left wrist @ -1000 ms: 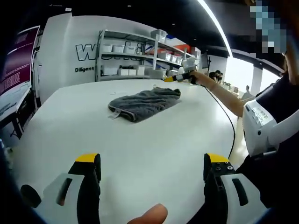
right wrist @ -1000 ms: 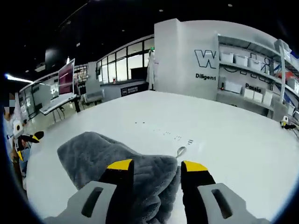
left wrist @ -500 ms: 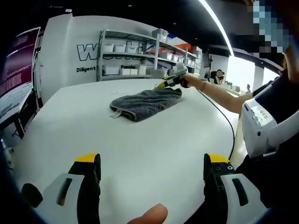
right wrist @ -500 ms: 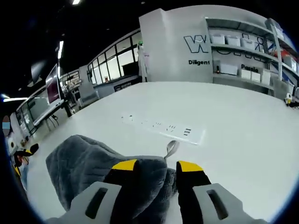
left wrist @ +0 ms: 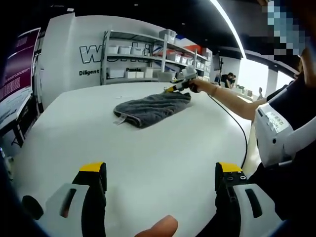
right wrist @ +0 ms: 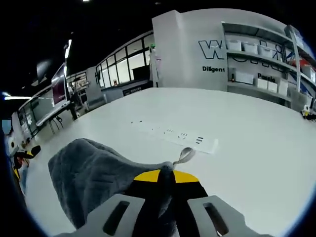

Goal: Open the folded towel by lifting each exposed corner and separating the folded layers until the towel lies flat within the target outline without major curled edges

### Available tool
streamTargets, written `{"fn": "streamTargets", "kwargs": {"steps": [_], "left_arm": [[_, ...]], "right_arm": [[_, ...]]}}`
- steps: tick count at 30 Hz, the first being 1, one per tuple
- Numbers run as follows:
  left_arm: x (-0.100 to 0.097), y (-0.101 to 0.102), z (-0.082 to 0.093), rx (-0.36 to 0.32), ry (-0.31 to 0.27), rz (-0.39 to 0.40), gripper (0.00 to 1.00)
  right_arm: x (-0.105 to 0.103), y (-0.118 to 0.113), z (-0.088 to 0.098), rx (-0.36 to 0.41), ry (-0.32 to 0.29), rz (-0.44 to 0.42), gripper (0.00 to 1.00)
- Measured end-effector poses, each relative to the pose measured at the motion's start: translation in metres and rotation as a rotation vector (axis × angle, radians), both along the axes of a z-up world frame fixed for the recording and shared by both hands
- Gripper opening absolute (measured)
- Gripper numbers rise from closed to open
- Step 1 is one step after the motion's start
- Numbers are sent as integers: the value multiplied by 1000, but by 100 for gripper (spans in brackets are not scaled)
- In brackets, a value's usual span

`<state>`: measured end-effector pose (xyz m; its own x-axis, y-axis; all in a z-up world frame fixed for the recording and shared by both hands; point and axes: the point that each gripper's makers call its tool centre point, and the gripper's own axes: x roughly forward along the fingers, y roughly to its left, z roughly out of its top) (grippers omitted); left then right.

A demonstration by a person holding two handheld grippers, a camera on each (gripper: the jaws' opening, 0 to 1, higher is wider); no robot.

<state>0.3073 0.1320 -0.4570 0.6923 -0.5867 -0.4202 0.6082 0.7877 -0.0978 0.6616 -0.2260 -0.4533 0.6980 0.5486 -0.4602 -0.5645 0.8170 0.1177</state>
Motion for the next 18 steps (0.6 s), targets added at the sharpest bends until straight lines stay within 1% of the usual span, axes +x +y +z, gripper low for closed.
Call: {"fn": "streamTargets", "kwargs": {"steps": [2, 4, 8, 12, 16, 18], "left_arm": [[0, 0, 1, 0, -1, -1, 89], [0, 0, 1, -2, -2, 0, 89], [-1, -1, 0, -2, -1, -1, 89], [-2, 0, 1, -5, -5, 0, 89], [-2, -1, 0, -13, -4, -2, 89], [-1, -2, -2, -11, 2, -6, 89]], "right_arm": [[-5, 2, 9, 20, -27, 14, 3], [-10, 2, 16, 32, -38, 22, 3], [-28, 5, 28, 34, -70, 48, 3], [-43, 9, 45, 82, -95, 80, 3], [-61, 14, 57, 107, -113, 116, 2], [-71, 18, 64, 121, -134, 139, 2]]}}
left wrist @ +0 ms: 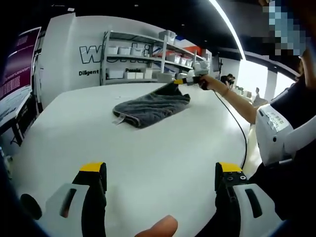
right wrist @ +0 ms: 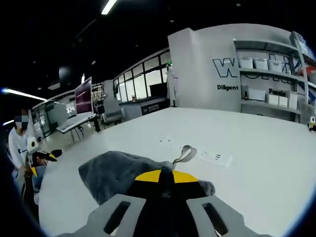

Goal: Open the folded towel by lifting each exposed corner and separating the folded layers until the towel lies flat within the target outline without major curled edges

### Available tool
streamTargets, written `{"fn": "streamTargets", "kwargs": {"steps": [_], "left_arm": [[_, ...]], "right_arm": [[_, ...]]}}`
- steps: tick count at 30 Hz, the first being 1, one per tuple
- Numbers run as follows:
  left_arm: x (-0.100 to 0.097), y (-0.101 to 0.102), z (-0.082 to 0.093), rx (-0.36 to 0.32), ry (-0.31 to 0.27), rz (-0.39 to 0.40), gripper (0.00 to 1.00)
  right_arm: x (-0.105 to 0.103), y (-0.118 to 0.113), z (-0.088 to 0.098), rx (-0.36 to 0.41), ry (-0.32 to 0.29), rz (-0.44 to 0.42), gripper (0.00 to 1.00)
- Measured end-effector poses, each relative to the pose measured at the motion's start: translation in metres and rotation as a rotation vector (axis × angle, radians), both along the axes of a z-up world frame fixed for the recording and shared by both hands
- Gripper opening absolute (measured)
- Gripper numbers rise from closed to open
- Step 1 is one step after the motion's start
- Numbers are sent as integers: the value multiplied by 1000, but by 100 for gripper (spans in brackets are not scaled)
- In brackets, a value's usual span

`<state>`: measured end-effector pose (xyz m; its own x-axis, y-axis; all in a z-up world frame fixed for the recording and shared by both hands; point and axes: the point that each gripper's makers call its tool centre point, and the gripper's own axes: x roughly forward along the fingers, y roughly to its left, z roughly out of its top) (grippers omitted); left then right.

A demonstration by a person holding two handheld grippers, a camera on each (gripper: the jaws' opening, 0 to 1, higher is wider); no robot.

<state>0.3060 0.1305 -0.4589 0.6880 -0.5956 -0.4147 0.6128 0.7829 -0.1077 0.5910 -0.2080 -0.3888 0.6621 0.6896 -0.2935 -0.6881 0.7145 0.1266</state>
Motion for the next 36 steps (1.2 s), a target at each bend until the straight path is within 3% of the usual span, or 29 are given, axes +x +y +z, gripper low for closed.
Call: {"fn": "streamTargets", "kwargs": {"steps": [8, 19, 28, 36], "left_arm": [[0, -2, 1, -5, -3, -11, 89], [0, -7, 2, -8, -8, -27, 89], [-1, -8, 1, -8, -9, -27, 89], [-2, -11, 1, -5, -8, -35, 89]], "right_arm": [[-45, 9, 17, 34, -43, 79, 2], [-95, 14, 19, -13, -62, 197, 2], [-128, 5, 12, -21, -49, 238, 3], [-145, -16, -15, -55, 15, 226, 3]]}}
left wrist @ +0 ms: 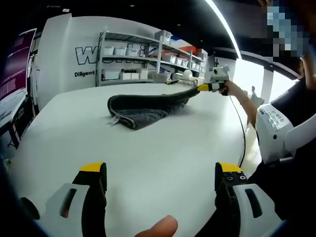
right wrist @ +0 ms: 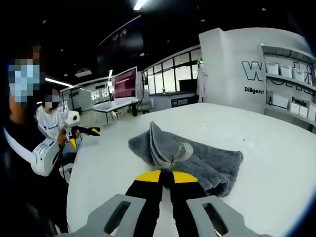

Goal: Open the folded towel by lifting each exposed corner and separating the folded layers until the towel lies flat within the target outline without major curled edges

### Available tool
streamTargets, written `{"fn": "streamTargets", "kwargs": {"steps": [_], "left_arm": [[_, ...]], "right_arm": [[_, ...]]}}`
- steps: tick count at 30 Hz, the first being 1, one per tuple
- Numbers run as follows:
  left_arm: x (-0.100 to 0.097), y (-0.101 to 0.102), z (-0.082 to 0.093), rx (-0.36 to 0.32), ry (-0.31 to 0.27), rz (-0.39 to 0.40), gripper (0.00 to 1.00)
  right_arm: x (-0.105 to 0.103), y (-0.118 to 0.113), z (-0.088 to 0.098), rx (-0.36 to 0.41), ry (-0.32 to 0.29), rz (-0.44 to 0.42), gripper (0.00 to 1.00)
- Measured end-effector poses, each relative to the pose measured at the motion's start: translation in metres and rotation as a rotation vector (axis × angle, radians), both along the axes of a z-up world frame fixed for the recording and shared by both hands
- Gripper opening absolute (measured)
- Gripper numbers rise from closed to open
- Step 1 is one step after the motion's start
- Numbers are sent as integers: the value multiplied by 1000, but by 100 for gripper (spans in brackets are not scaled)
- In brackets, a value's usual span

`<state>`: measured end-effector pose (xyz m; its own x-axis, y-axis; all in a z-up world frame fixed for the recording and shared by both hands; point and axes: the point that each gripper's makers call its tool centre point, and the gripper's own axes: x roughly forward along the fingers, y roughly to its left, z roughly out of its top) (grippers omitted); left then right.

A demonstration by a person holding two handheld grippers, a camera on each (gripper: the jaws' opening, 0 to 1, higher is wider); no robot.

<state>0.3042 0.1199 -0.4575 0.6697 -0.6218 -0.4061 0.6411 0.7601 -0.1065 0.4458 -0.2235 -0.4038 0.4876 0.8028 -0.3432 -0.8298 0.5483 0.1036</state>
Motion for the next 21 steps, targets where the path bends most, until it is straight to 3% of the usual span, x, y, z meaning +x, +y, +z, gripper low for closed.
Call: {"fn": "streamTargets", "kwargs": {"steps": [9, 18, 21], "left_arm": [[0, -7, 0, 3, 3, -18, 89], [3, -9, 1, 1, -4, -13, 90], [12, -6, 9, -64, -37, 8, 90]], "right_arm": [[-8, -18, -50, -92, 106, -23, 3], [-7, -23, -70, -135, 134, -31, 3], [-6, -24, -74, -144, 137, -25, 3]]}}
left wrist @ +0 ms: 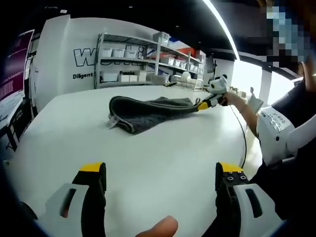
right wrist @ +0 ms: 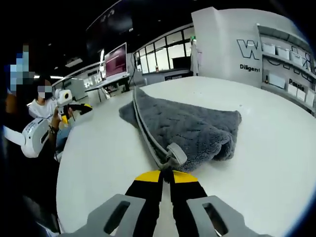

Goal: Open the folded towel by lifting each exposed corner and separating the folded layers until the towel lies flat within the target outline without major curled edges

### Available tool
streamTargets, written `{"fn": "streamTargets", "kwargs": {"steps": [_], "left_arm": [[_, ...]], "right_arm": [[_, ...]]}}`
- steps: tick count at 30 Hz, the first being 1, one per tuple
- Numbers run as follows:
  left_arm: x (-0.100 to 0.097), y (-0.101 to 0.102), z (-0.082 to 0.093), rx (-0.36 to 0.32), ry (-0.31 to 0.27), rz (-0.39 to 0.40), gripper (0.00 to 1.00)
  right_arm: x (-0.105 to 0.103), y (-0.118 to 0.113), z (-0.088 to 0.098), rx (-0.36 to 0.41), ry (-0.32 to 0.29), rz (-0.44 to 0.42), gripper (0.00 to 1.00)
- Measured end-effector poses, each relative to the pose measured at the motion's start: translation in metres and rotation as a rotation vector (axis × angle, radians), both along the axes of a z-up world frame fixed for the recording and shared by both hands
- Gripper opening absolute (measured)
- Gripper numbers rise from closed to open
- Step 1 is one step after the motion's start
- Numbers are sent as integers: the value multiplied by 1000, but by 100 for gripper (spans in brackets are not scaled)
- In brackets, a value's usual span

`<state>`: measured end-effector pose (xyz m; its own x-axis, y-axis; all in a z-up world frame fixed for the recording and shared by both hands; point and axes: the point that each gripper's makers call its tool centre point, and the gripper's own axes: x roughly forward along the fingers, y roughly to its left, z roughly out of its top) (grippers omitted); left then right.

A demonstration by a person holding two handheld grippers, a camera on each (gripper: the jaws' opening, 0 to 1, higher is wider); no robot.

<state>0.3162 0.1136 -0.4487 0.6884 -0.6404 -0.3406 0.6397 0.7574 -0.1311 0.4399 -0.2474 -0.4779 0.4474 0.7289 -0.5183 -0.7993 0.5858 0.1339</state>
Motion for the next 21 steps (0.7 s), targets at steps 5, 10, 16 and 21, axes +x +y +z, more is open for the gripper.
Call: {"fn": "streamTargets", "kwargs": {"steps": [5, 10, 16, 21], "left_arm": [[19, 16, 9, -26, -41, 54, 91], [46, 36, 16, 26, -60, 103, 93], [81, 35, 31, 56, -87, 82, 93], [107, 20, 33, 17, -101, -30, 93]], "right_arm": [[0, 1, -5, -16, 1, 7, 3], [0, 0, -9, -29, 7, 17, 3], [0, -1, -12, -38, 6, 25, 3], [1, 0, -12, -25, 7, 23, 3]]}}
